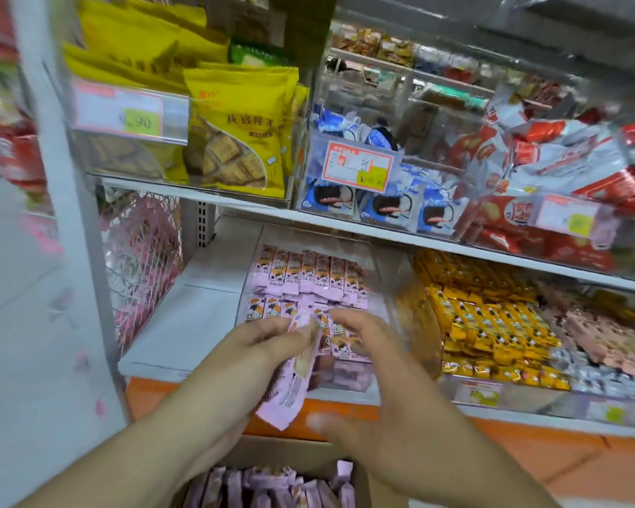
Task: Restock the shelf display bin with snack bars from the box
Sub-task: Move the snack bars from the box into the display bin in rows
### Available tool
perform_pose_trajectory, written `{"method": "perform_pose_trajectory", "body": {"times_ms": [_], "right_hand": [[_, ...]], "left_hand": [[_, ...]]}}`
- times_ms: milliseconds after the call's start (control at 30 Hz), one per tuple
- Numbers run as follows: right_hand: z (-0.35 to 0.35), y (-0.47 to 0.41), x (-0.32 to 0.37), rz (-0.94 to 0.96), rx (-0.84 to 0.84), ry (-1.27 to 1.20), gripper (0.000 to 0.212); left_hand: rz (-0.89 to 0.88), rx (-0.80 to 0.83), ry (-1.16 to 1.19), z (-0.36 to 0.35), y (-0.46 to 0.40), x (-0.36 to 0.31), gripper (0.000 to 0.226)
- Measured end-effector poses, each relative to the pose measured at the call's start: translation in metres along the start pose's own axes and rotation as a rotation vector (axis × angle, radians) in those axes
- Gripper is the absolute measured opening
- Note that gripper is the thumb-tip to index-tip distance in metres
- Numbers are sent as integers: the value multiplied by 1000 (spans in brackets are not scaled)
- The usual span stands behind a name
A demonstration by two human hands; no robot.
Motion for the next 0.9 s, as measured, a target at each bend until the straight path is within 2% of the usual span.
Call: {"method": "perform_pose_trajectory", "body": {"times_ms": [67,133,267,333,433,500,667,767,900], "right_hand": [[-12,10,10,43,-10,-61,84],[-21,26,15,86,24,-1,94],[-18,43,26,146,-46,34,81],[-14,43,26,168,-53,39,76],[-13,44,22,188,-43,29,71],[-14,43,16,185,-34,62,73],[-16,42,14,182,7,96,103],[-13,40,12,167,-20,105,101],[-5,37,5,163,11,-4,91]], "left_hand": [[-5,-35,-13,0,6,2,22],[-13,-55,-73,2,10,5,25],[17,-34,-32,3,19,5,32],[52,19,86,2,18,7,32],[65,101,271,4,16,7,48],[-12,123,202,7,19,2,51],[-234,-2,-205,11,19,-8,59],[-285,18,-247,8,21,-9,59],[-297,180,-305,3,21,-9,79]]}}
Point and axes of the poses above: each hand's wrist, its own y-axis away from the middle knuckle, its own z-axis out of the back of the hand, x = y × z, the point moved 6 cm from there along -y, towards the middle knuckle, and after that the axes turned 4 degrees about -z, right-handed, at the moved point
